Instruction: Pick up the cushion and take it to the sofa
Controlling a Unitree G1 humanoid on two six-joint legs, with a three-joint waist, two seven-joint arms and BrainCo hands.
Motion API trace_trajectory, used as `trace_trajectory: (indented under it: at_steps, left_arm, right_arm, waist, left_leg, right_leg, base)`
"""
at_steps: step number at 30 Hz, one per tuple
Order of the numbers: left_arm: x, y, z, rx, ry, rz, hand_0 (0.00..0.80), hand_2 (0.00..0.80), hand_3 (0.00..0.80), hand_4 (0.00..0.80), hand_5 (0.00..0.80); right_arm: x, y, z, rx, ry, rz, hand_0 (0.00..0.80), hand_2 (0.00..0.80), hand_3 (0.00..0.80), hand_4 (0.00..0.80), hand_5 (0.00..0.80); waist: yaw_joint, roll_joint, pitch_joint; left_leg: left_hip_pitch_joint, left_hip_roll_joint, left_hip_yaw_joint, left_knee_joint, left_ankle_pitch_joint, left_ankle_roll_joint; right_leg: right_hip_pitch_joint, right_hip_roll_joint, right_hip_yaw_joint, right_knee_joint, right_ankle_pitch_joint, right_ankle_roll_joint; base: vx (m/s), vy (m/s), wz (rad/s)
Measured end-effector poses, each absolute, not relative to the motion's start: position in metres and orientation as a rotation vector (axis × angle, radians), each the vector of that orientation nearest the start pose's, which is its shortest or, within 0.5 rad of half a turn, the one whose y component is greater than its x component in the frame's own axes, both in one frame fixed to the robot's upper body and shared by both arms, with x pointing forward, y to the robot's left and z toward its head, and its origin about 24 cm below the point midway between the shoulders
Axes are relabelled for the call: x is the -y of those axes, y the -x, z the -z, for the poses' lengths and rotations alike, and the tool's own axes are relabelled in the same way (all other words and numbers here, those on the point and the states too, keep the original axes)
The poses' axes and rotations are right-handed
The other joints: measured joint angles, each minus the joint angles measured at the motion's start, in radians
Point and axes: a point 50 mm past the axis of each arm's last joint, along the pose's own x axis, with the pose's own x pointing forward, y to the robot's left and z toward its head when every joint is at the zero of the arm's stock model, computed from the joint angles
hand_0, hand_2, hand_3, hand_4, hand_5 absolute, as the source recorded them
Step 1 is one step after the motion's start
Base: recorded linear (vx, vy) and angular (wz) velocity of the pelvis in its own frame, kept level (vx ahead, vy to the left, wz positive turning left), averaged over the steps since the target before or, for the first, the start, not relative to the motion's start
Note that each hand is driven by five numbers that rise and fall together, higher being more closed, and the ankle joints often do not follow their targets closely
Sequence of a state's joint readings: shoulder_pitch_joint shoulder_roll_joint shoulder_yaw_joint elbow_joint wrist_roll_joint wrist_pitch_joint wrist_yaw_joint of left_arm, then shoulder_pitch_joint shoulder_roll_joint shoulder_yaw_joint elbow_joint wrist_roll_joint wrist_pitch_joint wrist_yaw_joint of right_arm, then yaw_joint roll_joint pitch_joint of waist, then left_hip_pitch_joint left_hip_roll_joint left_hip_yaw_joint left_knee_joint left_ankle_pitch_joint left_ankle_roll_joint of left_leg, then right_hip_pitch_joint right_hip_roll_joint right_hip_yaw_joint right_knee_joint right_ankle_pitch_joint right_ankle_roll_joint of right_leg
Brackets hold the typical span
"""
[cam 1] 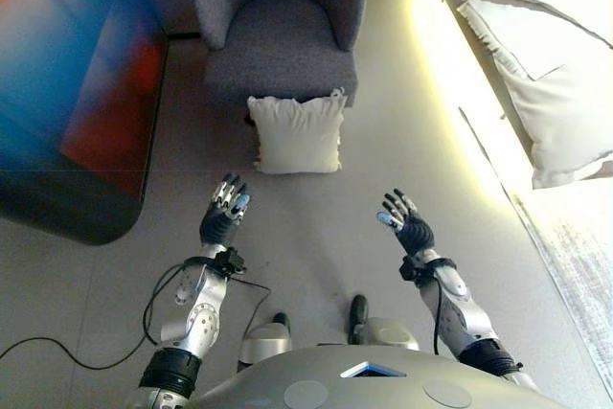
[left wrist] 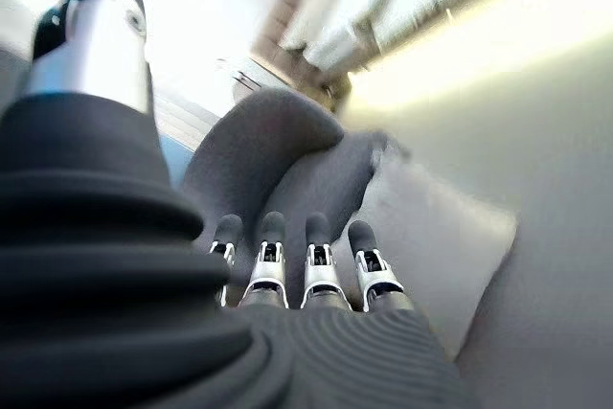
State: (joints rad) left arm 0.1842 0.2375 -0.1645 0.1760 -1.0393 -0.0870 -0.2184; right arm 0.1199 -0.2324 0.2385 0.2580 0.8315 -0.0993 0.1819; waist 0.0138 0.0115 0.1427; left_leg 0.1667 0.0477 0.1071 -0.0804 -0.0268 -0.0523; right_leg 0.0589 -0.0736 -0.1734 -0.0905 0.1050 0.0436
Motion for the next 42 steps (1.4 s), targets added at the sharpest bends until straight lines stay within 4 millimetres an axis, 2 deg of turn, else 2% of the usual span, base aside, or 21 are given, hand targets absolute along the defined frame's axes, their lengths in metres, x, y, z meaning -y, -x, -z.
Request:
trace_trajectory:
  at_steps: [4,6,9,16,27,37,40,42]
  left_arm:
    - [-0.136,-0.199,0.023,-0.215,1.129,0.3,0.0,0.0,0.0,0.0,0.0]
    - [-0.123,-0.2,0.018,-0.187,1.233,0.383,0.0,0.0,0.0,0.0,0.0]
    - [-0.116,-0.203,0.01,-0.134,1.317,0.441,0.0,0.0,0.0,0.0,0.0]
    - [-0.112,-0.204,-0.001,-0.058,1.413,0.494,0.0,0.0,0.0,0.0,0.0]
    - [-0.111,-0.2,-0.002,-0.028,1.453,0.53,0.0,0.0,0.0,0.0,0.0]
    - [-0.113,-0.198,0.0,-0.038,1.446,0.524,0.0,0.0,0.0,0.0,0.0]
    - [-0.115,-0.199,0.002,-0.073,1.412,0.498,0.0,0.0,0.0,0.0,0.0]
    - [-0.123,-0.2,0.008,-0.125,1.229,0.442,0.0,0.0,0.0,0.0,0.0]
  right_arm:
    - [0.129,-0.213,0.024,-0.218,-0.901,-0.346,0.0,0.0,0.0,0.0,0.0]
    - [0.116,-0.215,0.017,-0.176,-1.019,-0.442,0.0,0.0,0.0,0.0,0.0]
    - [0.107,-0.215,0.006,-0.103,-1.15,-0.535,0.0,0.0,0.0,0.0,0.0]
    - [0.101,-0.214,-0.003,-0.031,-1.281,-0.606,0.0,0.0,0.0,0.0,0.0]
    - [0.102,-0.2,0.004,-0.028,-1.315,-0.636,0.0,0.0,0.0,0.0,0.0]
    - [0.102,-0.2,0.004,-0.038,-1.298,-0.642,0.0,0.0,0.0,0.0,0.0]
    - [0.103,-0.2,0.007,-0.076,-1.178,-0.631,0.0,0.0,0.0,0.0,0.0]
    - [0.11,-0.202,0.013,-0.132,-0.935,-0.579,0.0,0.0,0.0,0.0,0.0]
  waist:
    - [0.001,0.001,0.0]
    - [0.001,0.001,0.0]
    - [0.001,0.002,-0.004]
    - [0.001,0.004,-0.031]
    - [0.001,-0.009,-0.048]
    - [0.001,-0.01,-0.05]
    - [0.001,-0.009,-0.05]
    - [0.001,-0.008,-0.052]
  left_leg:
    - [0.011,0.0,0.0,-0.002,0.0,0.0]
    - [0.012,0.0,0.0,-0.003,0.001,-0.001]
    - [0.013,0.0,0.0,-0.003,0.001,-0.001]
    - [0.015,0.0,0.0,-0.005,0.001,-0.001]
    - [0.016,0.0,0.0,-0.005,0.001,-0.001]
    - [0.016,0.0,0.001,-0.005,0.001,-0.001]
    - [0.016,0.0,0.001,-0.005,0.001,-0.001]
    - [0.016,0.0,0.0,-0.004,0.001,-0.001]
  right_leg:
    - [0.009,0.0,0.0,0.0,-0.001,0.0]
    - [0.01,0.0,0.0,0.0,-0.001,0.0]
    - [0.01,0.0,0.0,0.0,-0.001,0.0]
    - [0.012,0.0,0.0,0.0,-0.002,0.001]
    - [0.014,0.0,0.0,0.001,-0.004,0.004]
    - [0.014,0.0,0.0,0.0,-0.003,0.003]
    - [0.014,0.0,0.0,0.001,-0.004,0.003]
    - [0.014,0.0,0.0,0.001,-0.004,0.003]
  base:
    - [0.0,0.0,0.0]
    - [0.017,-0.006,0.0]
    - [0.033,-0.017,0.0]
    - [0.015,-0.001,0.0]
    - [0.0,0.0,0.0]
    - [0.0,0.0,0.0]
    - [0.0,0.0,0.0]
    - [0.0,0.0,0.0]
